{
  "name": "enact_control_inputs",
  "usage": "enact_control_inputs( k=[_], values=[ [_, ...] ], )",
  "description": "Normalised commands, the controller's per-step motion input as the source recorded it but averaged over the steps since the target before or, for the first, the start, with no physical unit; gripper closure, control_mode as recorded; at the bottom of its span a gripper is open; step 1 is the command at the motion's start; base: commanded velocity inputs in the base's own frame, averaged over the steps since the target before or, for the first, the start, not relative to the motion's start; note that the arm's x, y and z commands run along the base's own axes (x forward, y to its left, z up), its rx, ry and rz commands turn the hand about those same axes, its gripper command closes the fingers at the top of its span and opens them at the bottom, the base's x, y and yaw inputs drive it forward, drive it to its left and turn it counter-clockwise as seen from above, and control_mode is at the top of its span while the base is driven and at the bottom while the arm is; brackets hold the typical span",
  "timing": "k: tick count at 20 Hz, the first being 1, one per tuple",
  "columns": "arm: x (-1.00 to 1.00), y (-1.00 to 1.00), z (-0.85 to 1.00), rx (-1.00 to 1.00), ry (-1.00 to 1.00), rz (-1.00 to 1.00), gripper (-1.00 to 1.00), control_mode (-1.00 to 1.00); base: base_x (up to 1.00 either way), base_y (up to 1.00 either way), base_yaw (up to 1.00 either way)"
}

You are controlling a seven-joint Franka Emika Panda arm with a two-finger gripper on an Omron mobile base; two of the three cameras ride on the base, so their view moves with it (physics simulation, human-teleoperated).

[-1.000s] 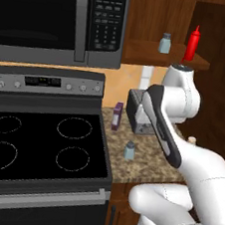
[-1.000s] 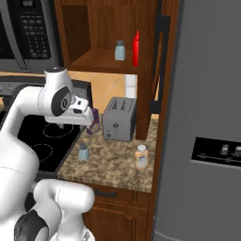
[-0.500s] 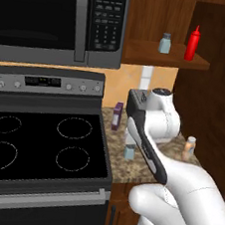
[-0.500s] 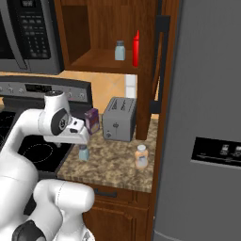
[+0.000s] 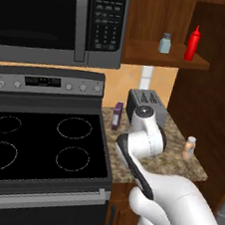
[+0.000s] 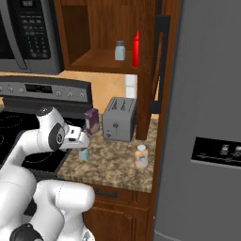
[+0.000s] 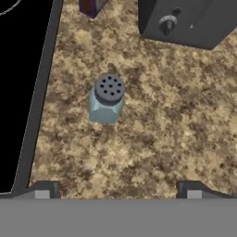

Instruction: Put the shaker and condiment bottle from the counter next to their counterparts in the cabinet.

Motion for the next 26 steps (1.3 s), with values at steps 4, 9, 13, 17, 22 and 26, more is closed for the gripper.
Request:
enact_control_inputs(
  k=[4,9,13,17,22,26],
  values=[
    [0.00,0.00,-0.50,-0.05,-0.25,0.00,-1.00,-1.00,0.00,0.00,0.00],
    [0.00,0.00,0.00,0.02,-0.13,0.05,-1.00,-1.00,0.00,0.00,0.00],
    [0.00,0.00,-0.36,0.01,-0.23,0.04,-1.00,-1.00,0.00,0.00,0.00],
    [0.00,-0.01,-0.70,0.15,-0.27,0.04,-1.00,-1.00,0.00,0.00,0.00],
    [-0.01,-0.19,-0.86,0.11,-0.26,-0.03,-1.00,-1.00,0.00,0.00,0.00],
    [-0.11,-0.17,-0.49,-0.01,-0.27,-0.20,-1.00,-1.00,0.00,0.00,0.00]
  ],
)
